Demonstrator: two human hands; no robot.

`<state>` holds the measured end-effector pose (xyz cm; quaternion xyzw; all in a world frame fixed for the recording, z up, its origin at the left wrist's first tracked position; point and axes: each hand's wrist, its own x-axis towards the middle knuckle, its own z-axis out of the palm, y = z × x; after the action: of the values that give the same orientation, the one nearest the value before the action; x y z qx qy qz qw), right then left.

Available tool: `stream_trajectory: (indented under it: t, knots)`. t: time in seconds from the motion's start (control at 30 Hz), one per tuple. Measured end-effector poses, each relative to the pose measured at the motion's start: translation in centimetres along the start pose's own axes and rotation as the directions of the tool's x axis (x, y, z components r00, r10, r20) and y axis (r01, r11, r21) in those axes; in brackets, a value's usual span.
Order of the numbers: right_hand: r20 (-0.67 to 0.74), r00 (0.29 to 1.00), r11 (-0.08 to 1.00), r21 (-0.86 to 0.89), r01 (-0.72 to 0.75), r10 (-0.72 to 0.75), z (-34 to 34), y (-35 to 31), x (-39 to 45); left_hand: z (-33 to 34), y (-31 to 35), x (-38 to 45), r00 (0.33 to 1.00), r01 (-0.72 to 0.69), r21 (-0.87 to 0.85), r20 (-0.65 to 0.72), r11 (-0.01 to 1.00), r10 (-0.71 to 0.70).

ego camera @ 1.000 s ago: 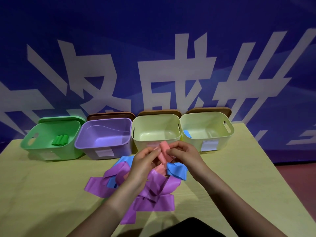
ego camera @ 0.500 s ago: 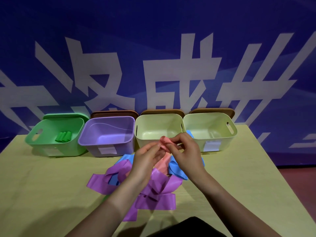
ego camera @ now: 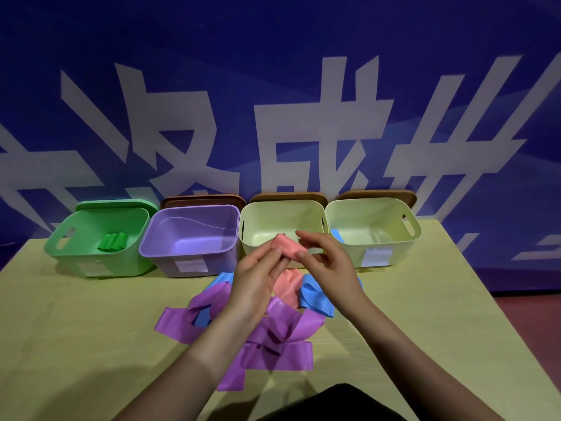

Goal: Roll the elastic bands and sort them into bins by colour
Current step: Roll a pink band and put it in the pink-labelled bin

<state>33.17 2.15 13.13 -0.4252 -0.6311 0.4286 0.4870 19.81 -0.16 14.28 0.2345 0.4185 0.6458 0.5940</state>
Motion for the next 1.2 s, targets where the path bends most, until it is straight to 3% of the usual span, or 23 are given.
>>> stream_trajectory:
  t: [0.1, 0.27, 0.43, 0.7, 0.77, 1.0, 1.2]
  knots:
    - [0.038, 0.990, 0.982, 0.127, -0.140, 0.136, 0.3, -0.5, 0.0, 0.0, 0.2, 0.0, 0.999, -0.047, 0.104, 0.013, 0.993, 0.046]
    - [0.089, 0.978, 0.973, 0.122, -0.197, 0.187, 0.5, 0.0, 0.0, -1.0, -0.3, 0.5, 0.998, -0.063, 0.274, -0.003, 0.960, 0.066]
    - [0.151, 0.965, 0.918, 0.305, -0.253, 0.216, 1.0, 0.1, 0.3, -1.1, 0.0, 0.9, 0.997, -0.081, 0.336, 0.039, 0.939, 0.071]
    - [0.092, 0.946, 0.811, 0.494, -0.313, 0.309, 3.0, 1.0, 1.7, -0.8, 0.3, 2.0, 0.999, 0.039, -0.001, -0.007, 0.999, -0.039]
    - [0.066, 0.939, 0.787, 0.527, -0.320, 0.338, 3.6, 1.1, 2.2, -0.8, 0.4, 2.5, 0.999, 0.032, -0.011, -0.012, 0.999, -0.032]
    - [0.101, 0.957, 0.915, 0.281, -0.290, 0.272, 3.0, 0.7, 5.4, -2.5, 1.1, 5.9, 1.000, 0.017, 0.147, -0.019, 0.989, -0.014]
    - [0.206, 0.908, 0.890, 0.209, -0.405, 0.365, 3.5, 3.2, 9.1, -3.9, 0.4, 10.3, 0.997, 0.082, 0.312, -0.040, 0.947, -0.073]
